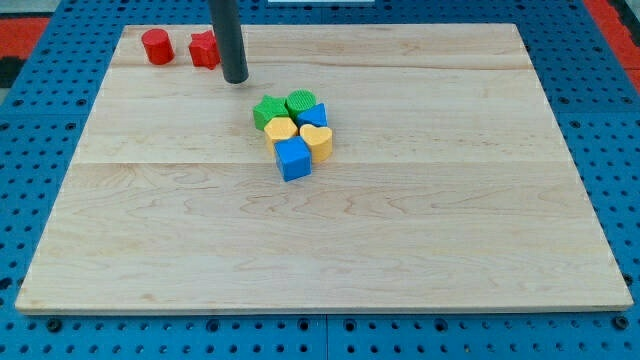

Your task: Move your arm to the center left

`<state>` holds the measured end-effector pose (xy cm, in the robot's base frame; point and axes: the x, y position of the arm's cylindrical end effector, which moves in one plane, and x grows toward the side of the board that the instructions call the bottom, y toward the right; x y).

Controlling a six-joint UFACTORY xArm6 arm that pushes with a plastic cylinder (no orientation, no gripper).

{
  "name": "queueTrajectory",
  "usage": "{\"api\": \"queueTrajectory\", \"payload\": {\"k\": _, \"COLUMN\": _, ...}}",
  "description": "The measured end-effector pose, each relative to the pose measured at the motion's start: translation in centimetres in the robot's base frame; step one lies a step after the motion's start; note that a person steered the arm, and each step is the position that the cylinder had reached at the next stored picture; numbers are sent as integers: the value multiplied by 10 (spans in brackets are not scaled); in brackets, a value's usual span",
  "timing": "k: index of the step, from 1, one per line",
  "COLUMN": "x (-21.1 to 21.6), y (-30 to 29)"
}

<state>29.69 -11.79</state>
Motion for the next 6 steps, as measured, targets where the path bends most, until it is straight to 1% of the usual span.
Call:
{"api": "queueTrajectory", "payload": {"k": 2, "x": 6, "y": -48}}
{"api": "queueTrajectory", "payload": {"k": 4, "x": 20, "y": -56}}
{"api": "queueTrajectory", "payload": {"k": 6, "x": 20, "y": -77}}
